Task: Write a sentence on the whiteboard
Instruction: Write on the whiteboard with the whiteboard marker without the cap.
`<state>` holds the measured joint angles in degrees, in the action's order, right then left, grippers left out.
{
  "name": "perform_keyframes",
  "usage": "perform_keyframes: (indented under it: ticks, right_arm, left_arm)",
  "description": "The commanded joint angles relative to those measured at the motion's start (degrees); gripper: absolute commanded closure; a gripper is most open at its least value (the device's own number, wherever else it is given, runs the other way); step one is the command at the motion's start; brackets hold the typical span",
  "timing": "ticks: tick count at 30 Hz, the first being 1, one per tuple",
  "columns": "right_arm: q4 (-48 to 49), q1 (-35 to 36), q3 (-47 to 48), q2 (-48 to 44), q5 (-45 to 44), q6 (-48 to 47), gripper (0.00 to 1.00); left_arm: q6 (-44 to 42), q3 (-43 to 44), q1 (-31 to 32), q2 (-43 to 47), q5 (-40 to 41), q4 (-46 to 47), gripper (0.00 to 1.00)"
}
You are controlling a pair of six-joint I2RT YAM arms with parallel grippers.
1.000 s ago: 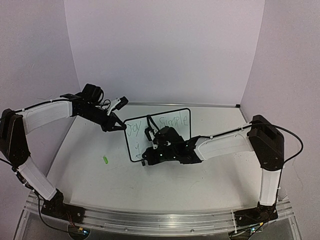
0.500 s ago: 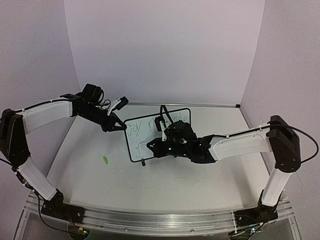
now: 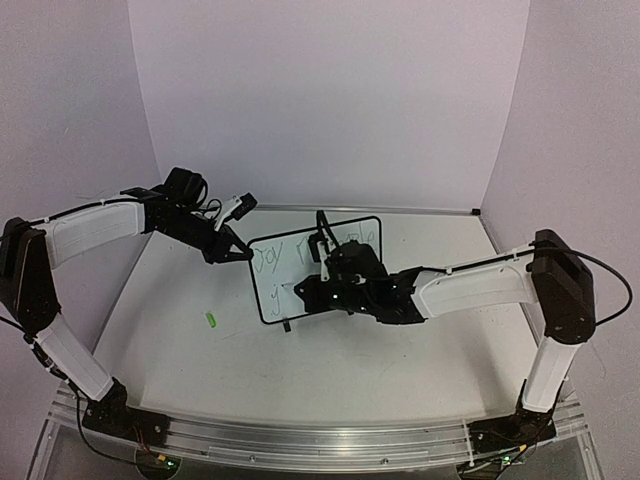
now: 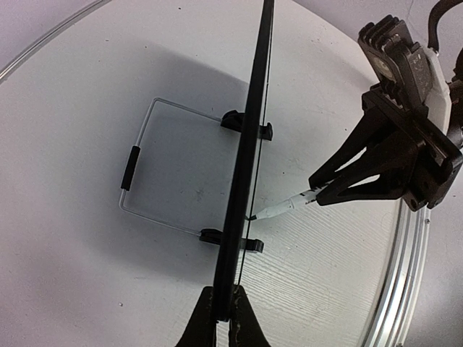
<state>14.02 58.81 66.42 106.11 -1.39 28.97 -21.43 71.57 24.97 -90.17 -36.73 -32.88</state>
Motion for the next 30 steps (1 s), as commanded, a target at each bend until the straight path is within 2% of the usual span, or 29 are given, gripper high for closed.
perform_keyframes:
  ticks: [1, 8, 19, 30]
  right_arm:
    - [-0.4, -0.2, 3.1, 1.5, -1.6, 0.0, 1.0]
    - [-1.6, -0.2, 4.1, 3.1, 0.4, -0.4, 1.0]
    - [-5.1, -0.2, 3.2, 2.4, -2.6, 0.2, 1.0]
    - [-4.7, -0.2, 4.1, -0.2, -3.8, -0.7, 1.0]
  left_arm:
    - [-2.2, 0.3, 0.5, -1.5, 5.3, -1.9, 1.0]
    - [-2.1, 0.3, 0.6, -1.5, 5.2, -1.9, 1.0]
    - [-2.1, 0.3, 0.6, -1.5, 5.2, -1.9, 1.0]
    - [-2.2, 0.3, 0.6, -1.1, 5.3, -1.9, 1.0]
